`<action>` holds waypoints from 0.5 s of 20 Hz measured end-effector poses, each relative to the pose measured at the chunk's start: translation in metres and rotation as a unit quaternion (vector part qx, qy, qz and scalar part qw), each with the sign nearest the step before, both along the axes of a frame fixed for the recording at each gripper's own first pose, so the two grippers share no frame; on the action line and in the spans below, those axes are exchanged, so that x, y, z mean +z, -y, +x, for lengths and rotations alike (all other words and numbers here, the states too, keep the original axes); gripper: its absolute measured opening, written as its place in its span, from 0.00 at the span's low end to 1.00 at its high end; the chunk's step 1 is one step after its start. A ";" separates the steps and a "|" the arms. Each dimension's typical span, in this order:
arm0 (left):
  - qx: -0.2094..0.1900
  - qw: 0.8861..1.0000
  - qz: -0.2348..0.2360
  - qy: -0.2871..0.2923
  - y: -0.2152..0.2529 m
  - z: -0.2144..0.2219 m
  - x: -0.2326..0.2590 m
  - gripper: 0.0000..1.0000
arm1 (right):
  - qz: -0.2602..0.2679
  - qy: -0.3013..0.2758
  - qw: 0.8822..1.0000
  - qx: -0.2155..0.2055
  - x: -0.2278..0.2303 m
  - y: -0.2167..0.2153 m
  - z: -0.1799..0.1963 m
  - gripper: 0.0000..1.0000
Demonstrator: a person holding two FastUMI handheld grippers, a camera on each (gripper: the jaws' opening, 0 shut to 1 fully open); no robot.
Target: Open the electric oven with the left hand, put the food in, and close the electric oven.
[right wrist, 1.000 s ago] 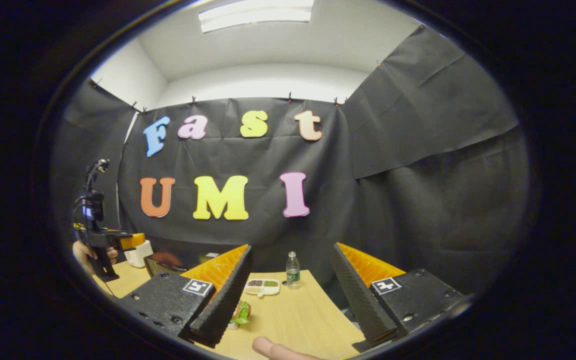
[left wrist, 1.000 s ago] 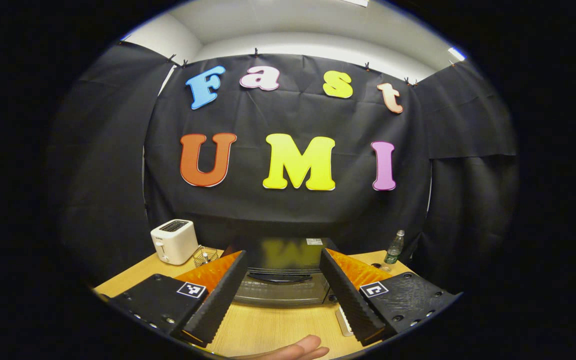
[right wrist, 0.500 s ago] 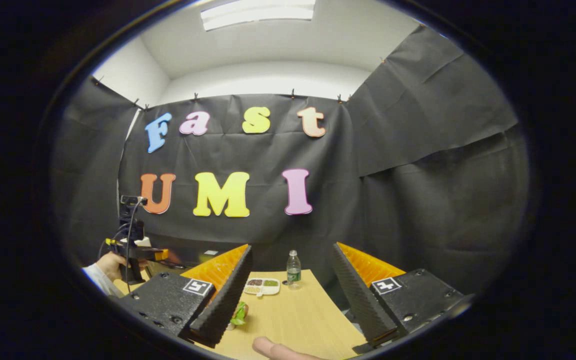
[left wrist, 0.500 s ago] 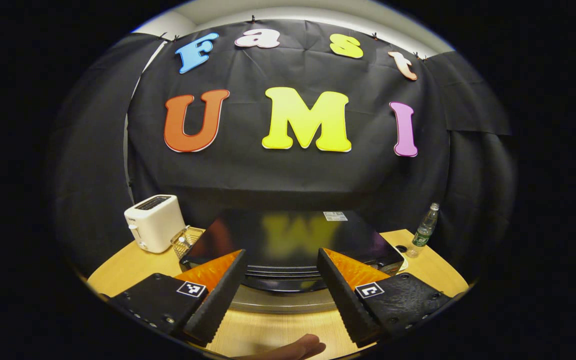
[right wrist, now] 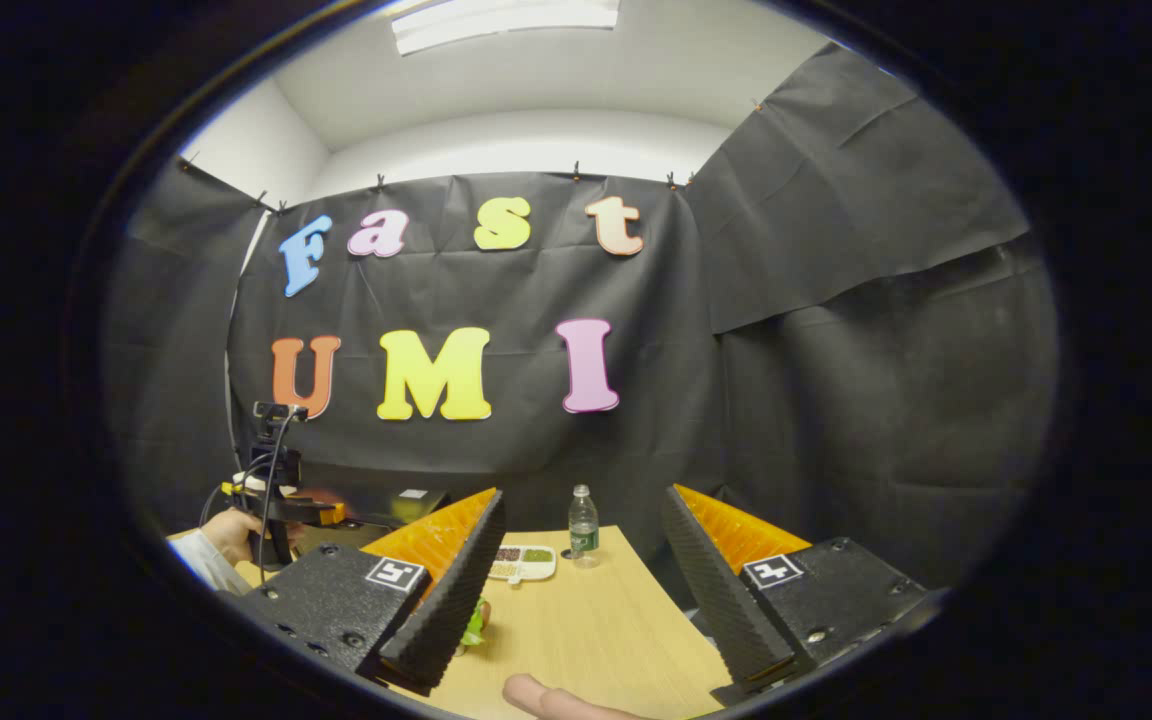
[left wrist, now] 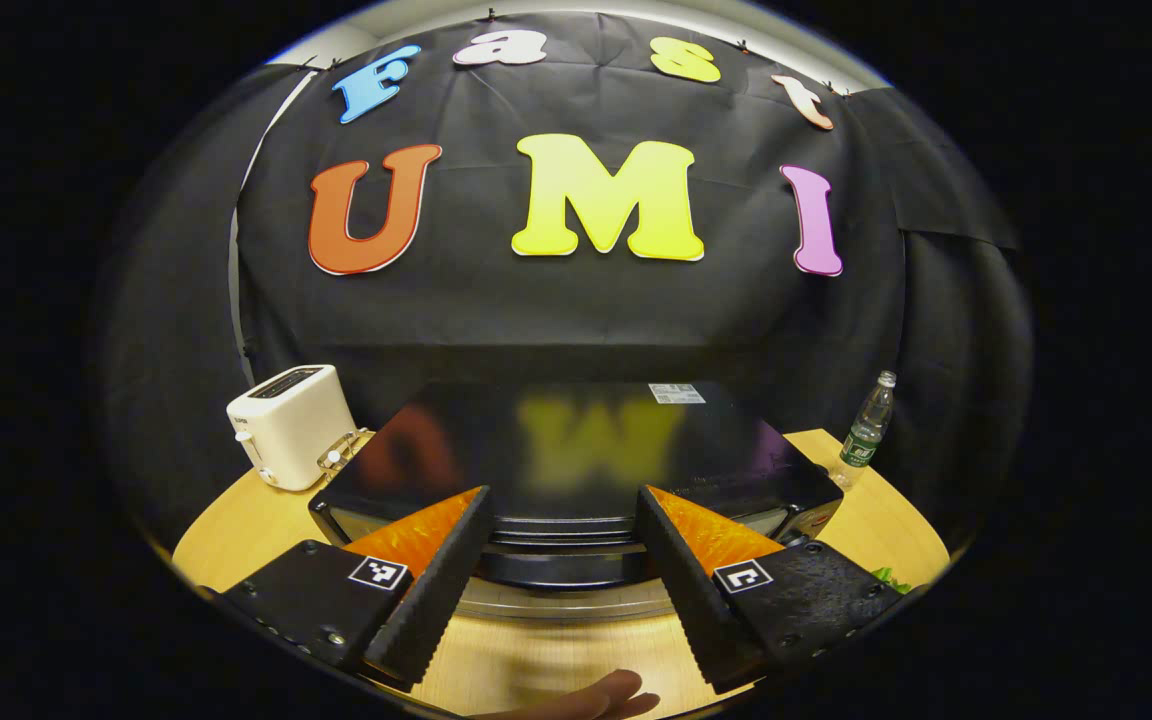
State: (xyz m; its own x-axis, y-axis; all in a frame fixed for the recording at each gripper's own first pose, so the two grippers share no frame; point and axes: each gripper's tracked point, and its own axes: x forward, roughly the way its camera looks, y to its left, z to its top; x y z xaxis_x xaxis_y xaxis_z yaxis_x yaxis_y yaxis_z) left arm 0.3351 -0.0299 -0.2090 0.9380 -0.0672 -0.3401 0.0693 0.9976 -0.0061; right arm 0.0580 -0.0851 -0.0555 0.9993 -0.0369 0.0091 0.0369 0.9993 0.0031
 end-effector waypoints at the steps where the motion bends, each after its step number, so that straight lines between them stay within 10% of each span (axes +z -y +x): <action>1: -0.002 1.000 0.003 0.002 0.000 -0.001 0.000 0.84 | 0.001 -0.001 1.000 -0.001 0.000 0.001 0.000 1.00; 10: -0.001 1.000 -0.004 -0.004 0.000 -0.033 -0.004 0.97 | 0.005 -0.004 1.000 -0.009 -0.004 0.010 -0.015 1.00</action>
State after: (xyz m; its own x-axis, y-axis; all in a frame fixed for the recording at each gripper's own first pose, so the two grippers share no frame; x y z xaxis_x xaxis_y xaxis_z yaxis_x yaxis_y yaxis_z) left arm 0.3021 -0.0303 -0.2126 0.9352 -0.0727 -0.3467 0.0719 0.9973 -0.0152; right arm 0.0426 -0.0948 -0.0592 0.9985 -0.0546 0.0006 0.0546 0.9984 0.0135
